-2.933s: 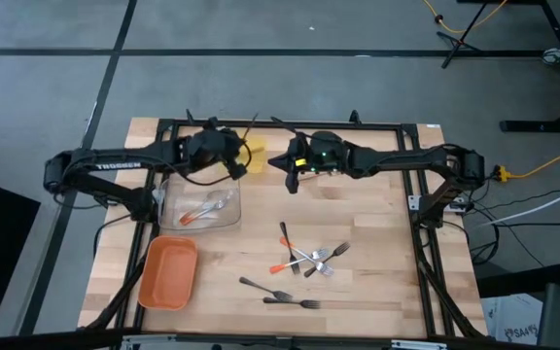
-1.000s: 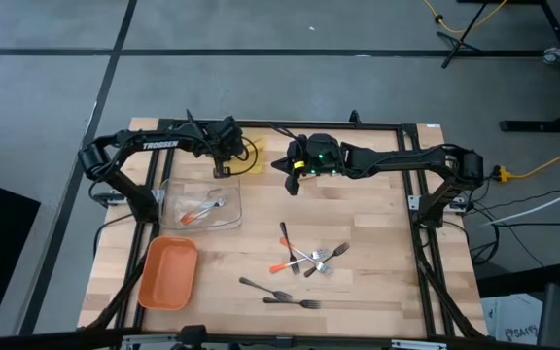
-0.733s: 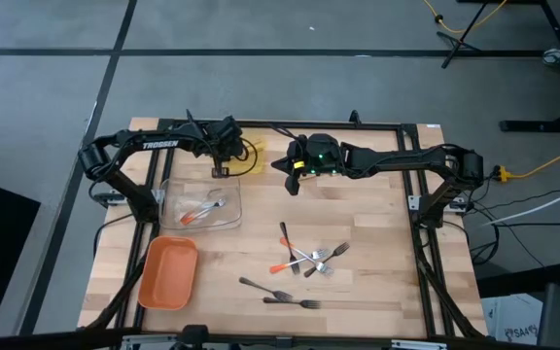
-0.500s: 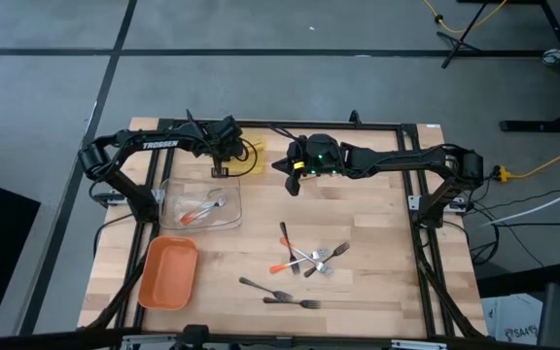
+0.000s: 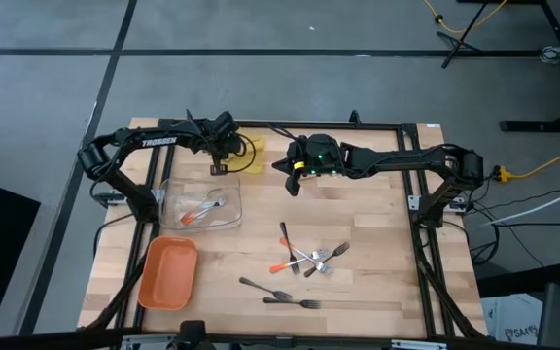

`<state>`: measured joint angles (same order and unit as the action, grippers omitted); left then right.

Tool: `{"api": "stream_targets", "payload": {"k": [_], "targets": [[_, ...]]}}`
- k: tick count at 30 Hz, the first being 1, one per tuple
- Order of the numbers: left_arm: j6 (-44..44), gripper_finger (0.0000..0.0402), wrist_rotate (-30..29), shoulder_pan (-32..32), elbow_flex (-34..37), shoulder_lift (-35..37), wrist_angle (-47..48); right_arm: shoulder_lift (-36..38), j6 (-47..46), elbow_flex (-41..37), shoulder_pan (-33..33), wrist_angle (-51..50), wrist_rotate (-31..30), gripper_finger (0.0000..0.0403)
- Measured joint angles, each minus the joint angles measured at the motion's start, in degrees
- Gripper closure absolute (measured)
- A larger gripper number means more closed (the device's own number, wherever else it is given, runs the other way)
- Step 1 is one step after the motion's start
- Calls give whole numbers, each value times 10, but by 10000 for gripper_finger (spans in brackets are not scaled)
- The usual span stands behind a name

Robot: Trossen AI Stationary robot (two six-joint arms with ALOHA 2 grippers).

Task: Sort silverware by color (type)
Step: Put the gold fork into the yellow bin

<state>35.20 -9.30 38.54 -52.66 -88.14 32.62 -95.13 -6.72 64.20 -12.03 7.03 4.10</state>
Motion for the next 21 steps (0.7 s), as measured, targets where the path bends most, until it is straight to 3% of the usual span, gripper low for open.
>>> {"api": "stream_targets", "payload": {"k": [21], "targets": [[0,395,48,21,0,0,-2,0,0,0,0,0,0,402]]}}
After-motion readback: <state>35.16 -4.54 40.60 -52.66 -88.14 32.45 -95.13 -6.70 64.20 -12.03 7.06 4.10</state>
